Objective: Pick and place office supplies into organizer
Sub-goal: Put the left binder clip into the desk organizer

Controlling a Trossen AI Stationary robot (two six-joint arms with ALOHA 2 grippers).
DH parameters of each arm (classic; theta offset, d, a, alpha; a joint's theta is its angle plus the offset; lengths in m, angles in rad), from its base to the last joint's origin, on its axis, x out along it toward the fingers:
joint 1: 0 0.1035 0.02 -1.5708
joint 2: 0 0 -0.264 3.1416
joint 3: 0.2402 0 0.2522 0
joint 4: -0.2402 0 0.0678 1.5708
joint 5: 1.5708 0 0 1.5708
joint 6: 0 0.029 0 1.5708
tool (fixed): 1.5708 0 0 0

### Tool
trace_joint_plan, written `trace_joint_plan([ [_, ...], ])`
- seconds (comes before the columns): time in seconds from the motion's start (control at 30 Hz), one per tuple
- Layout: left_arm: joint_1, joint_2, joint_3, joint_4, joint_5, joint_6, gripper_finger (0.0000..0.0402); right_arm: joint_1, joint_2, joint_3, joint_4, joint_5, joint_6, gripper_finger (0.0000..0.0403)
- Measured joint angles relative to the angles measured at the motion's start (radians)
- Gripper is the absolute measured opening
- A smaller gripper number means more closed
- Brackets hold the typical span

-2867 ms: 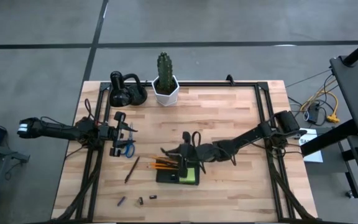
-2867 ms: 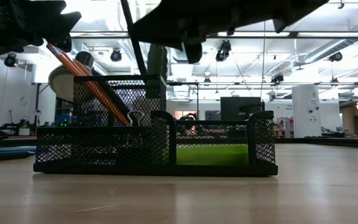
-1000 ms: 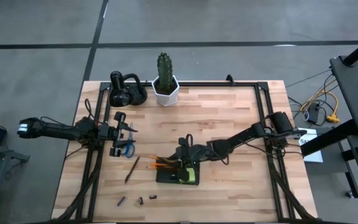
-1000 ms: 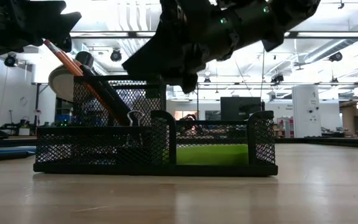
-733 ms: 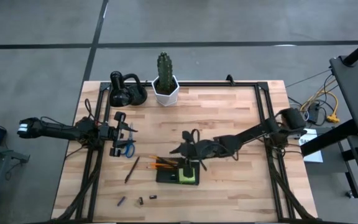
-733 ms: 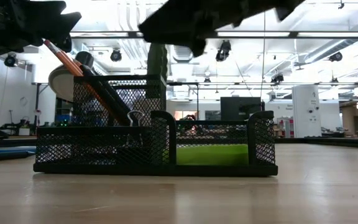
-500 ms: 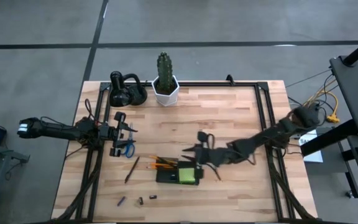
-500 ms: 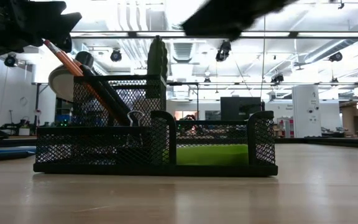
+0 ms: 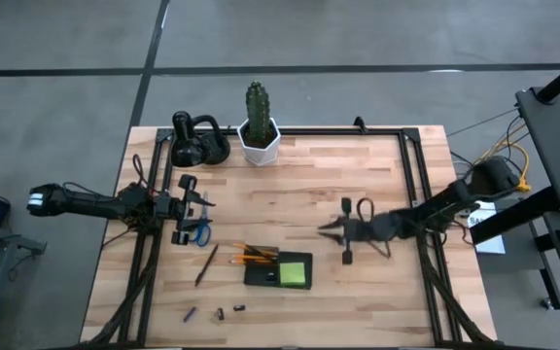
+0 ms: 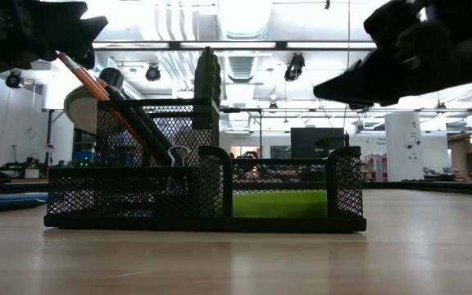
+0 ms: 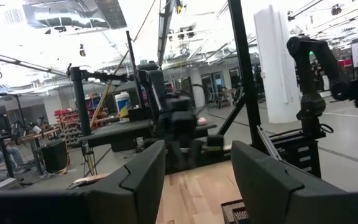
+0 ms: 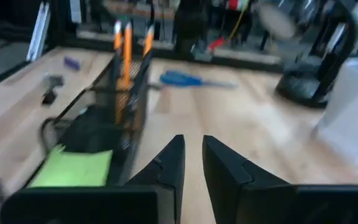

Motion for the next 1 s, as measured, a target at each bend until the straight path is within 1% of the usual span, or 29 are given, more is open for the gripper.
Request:
trace_joint_plan([
  [0.1,0.0,0.001,0.0,0.0,0.0,0.0,0.017,-0.099,-0.03,-0.048,0.092,-0.048,-0.095,0.0032],
  [0.27,0.0,0.001,0.0,-0.002,0.0,0.0,0.0169,-0.234,-0.166,-0.118,0.061,-0.069,-0.119,0.0017],
  [0.37,0.0,0.001,0.0,-0.004,0.0,0.0,0.0169,-0.278,-0.296,-0.172,0.016,-0.137,-0.118,0.001],
  [0.47,0.0,0.001,0.0,-0.005,0.0,0.0,0.0169,-0.294,-0.439,-0.215,-0.037,-0.184,-0.09,0.0009],
  [0.6,0.0,0.001,0.0,-0.006,0.0,0.0,0.0169,-0.295,-0.63,-0.256,-0.169,-0.186,-0.088,0.0008],
  [0.73,0.0,0.001,0.0,-0.007,0.0,0.0,0.017,-0.297,-0.802,-0.26,-0.326,-0.17,-0.112,0.0008],
  [0.83,0.0,0.001,0.0,-0.007,0.0,0.0,0.017,-0.301,-0.91,-0.252,-0.413,-0.134,-0.132,0.0008],
  [1.0,0.0,0.001,0.0,-0.007,0.0,0.0,0.0169,-0.302,-1.043,-0.251,-0.508,-0.133,-0.141,0.0008],
])
